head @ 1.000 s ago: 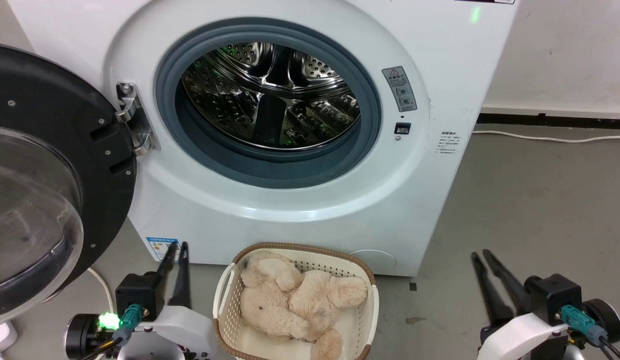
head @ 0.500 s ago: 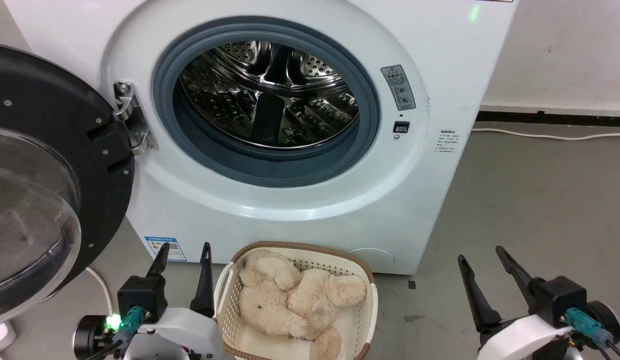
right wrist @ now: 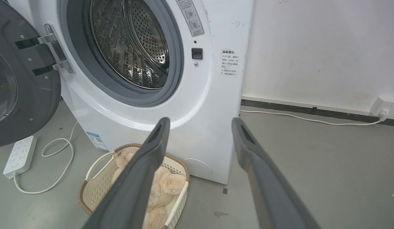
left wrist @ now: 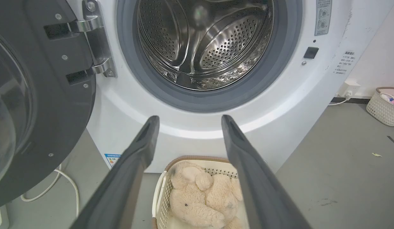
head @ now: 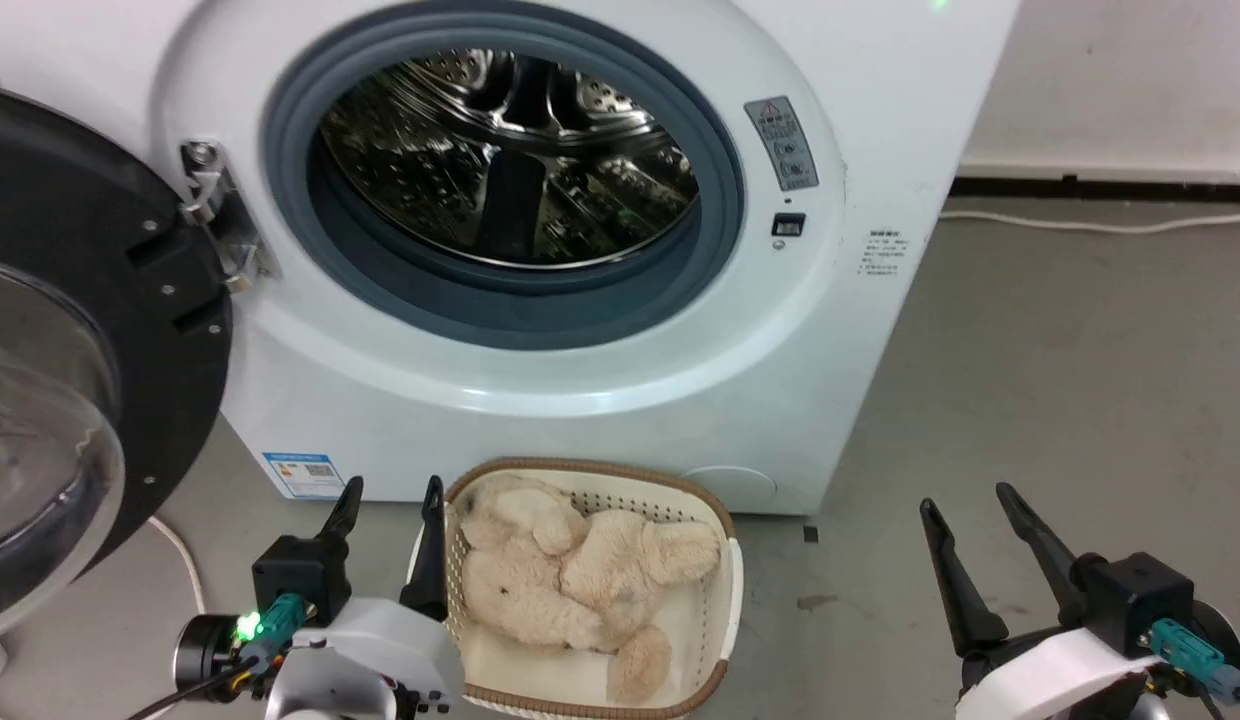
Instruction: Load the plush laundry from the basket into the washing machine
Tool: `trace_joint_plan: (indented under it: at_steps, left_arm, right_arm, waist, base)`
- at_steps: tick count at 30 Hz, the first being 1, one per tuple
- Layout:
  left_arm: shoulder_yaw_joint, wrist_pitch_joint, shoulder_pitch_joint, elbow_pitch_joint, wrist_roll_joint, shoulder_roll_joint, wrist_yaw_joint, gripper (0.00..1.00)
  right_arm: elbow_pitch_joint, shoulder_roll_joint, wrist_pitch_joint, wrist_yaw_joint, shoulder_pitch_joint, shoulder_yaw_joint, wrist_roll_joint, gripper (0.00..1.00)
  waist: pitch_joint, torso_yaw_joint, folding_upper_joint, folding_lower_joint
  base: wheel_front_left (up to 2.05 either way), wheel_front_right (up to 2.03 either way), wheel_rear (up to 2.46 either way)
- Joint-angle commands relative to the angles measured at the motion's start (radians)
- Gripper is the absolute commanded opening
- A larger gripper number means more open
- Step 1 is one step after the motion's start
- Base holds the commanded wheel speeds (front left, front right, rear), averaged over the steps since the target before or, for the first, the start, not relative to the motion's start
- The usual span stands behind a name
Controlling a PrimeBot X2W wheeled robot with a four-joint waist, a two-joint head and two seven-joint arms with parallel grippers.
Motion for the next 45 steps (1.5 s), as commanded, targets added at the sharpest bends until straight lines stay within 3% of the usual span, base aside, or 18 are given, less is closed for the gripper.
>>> trace_joint_plan:
  at_steps: [1, 13, 29, 45]
  left_arm:
    - [-0.006, -0.008, -0.021, 0.011, -0.009, 0.007, -0.006, 1.0]
    - [-0.043, 0.028, -0.138, 0.169, -0.059, 0.042, -0.022, 1.0]
    - [-0.079, 0.196, -0.31, 0.367, -0.132, 0.105, 0.021, 1.0]
    - [-0.173, 0.285, -0.469, 0.447, -0.122, 0.198, 0.051, 1.0]
  right_arm:
    - [-0.007, 0.0, -0.011, 0.0, 0.002, 0.0, 0.014, 1.0]
    - [-0.024, 0.0, -0.04, 0.0, -0.021, 0.003, 0.081, 1.0]
    - [-0.062, 0.0, -0.077, 0.0, -0.048, 0.024, 0.194, 1.0]
    - [-0.094, 0.0, -0.111, -0.001, -0.065, 0.05, 0.293, 1.0]
  waist:
    - [0.011, -0.007, 0.0, -0.0001]
    - [0.121, -0.071, 0.0, -0.0001]
    - [0.318, -0.151, 0.0, -0.0001]
    - [0.5, -0.221, 0.0, -0.0001]
  base:
    - [0.0, 0.0, 0.0]
    - [0.0, 0.0, 0.0]
    - [0.0, 0.0, 0.0]
    - [0.0, 0.0, 0.0]
